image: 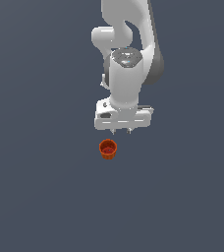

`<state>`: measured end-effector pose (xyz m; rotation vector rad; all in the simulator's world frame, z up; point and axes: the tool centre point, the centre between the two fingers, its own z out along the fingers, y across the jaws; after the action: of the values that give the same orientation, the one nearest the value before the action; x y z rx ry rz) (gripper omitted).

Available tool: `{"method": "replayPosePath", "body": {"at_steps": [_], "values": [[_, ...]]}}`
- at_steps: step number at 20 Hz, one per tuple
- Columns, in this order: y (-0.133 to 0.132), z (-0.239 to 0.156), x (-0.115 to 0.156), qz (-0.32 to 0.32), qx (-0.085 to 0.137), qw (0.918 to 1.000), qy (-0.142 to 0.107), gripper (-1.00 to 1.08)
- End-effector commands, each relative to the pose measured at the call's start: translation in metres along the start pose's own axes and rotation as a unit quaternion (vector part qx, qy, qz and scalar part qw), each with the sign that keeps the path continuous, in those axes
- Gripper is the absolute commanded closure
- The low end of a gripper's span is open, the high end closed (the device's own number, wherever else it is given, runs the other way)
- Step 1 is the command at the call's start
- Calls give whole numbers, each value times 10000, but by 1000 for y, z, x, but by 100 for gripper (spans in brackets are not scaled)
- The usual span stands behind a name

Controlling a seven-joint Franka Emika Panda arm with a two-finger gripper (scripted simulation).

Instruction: Pick up the object and move it to a goal position.

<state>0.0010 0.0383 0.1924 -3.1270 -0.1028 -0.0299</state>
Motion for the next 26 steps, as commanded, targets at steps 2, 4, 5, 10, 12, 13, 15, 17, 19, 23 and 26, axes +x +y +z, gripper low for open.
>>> {"method": "replayPosePath", "body": {"at_steps": [2,4,5,10,12,13,15,17,19,23,26], "values": [[2,3,1,23,8,10000,47,-20],[4,6,1,43,15,9999,93,-20],[5,8,2,54,19,9999,121,-20],[12,19,4,134,47,9994,309,-20],[16,25,5,177,61,9990,406,-20],[18,28,5,200,69,9987,460,-20],[23,35,6,252,86,9980,578,-20],[27,41,6,308,104,9970,704,-20],[32,47,6,366,122,9958,832,-20],[41,59,5,484,156,9928,1087,-20],[48,67,4,575,181,9899,1280,-20]]}}
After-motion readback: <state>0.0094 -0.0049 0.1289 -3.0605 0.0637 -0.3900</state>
